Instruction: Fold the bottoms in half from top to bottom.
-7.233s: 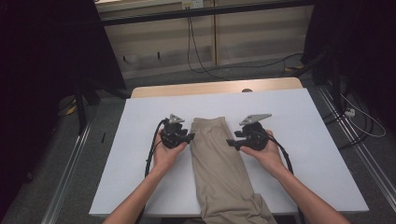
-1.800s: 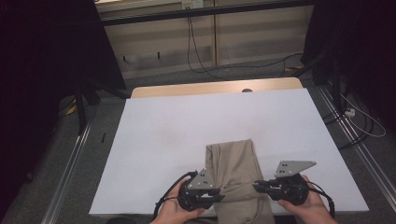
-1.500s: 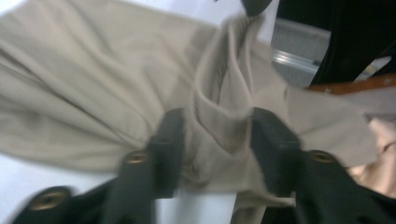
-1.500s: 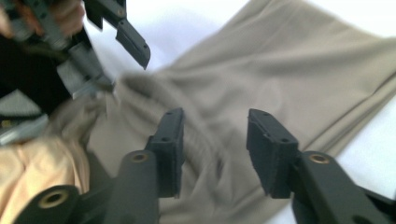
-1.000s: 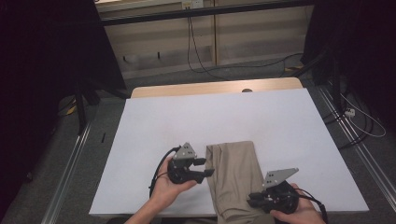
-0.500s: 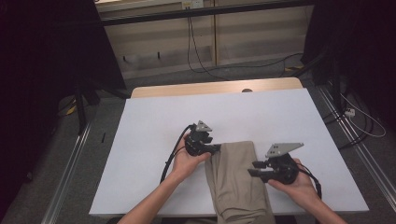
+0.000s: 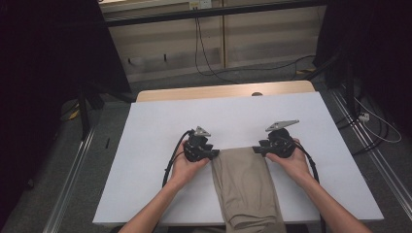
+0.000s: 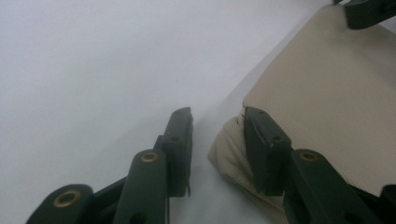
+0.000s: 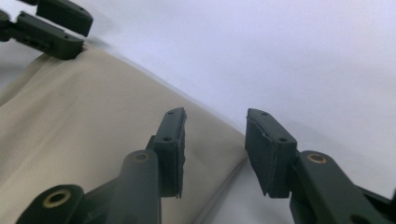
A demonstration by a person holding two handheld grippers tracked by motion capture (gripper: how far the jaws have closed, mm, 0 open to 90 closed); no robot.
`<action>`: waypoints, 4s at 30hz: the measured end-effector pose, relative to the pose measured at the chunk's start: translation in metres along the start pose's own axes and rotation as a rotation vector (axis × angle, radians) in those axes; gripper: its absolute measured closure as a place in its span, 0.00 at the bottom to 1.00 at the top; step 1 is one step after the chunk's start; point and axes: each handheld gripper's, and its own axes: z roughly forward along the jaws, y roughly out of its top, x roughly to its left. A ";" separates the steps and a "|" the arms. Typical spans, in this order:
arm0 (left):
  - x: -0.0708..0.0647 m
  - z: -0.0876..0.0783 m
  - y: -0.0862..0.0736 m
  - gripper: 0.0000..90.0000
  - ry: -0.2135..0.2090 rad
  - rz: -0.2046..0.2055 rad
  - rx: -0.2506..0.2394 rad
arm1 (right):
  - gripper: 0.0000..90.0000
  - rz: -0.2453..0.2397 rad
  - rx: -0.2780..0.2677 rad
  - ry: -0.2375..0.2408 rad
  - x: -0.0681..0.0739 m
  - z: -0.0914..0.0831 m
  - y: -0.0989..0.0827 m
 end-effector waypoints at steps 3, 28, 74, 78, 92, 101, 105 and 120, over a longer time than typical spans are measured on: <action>0.002 -0.009 -0.001 0.70 -0.014 -0.010 -0.027 | 0.61 -0.013 0.017 -0.015 -0.003 0.006 -0.002; -0.023 0.008 -0.005 0.81 -0.097 0.070 0.048 | 0.80 -0.109 0.128 0.078 -0.003 0.005 0.000; 0.063 -0.065 0.162 0.87 0.085 -0.101 -0.368 | 0.96 0.013 -0.327 -0.067 -0.038 -0.071 0.181; 0.060 -0.065 0.185 0.87 0.092 -0.088 -0.385 | 0.96 0.012 -0.345 -0.096 -0.045 -0.088 0.196; 0.081 -0.017 0.174 0.49 0.170 -0.167 -0.259 | 0.64 0.103 -0.253 -0.207 -0.077 -0.026 0.186; 0.063 -0.021 0.126 0.24 0.164 -0.106 -0.287 | 0.59 0.094 -0.254 -0.100 -0.059 -0.017 0.134; 0.052 -0.021 0.095 0.19 0.133 -0.129 -0.290 | 0.60 0.080 -0.257 -0.027 -0.039 -0.023 0.102; -0.006 -0.069 -0.020 0.15 0.104 -0.085 -0.188 | 0.77 -0.076 -0.080 0.155 0.067 -0.038 -0.005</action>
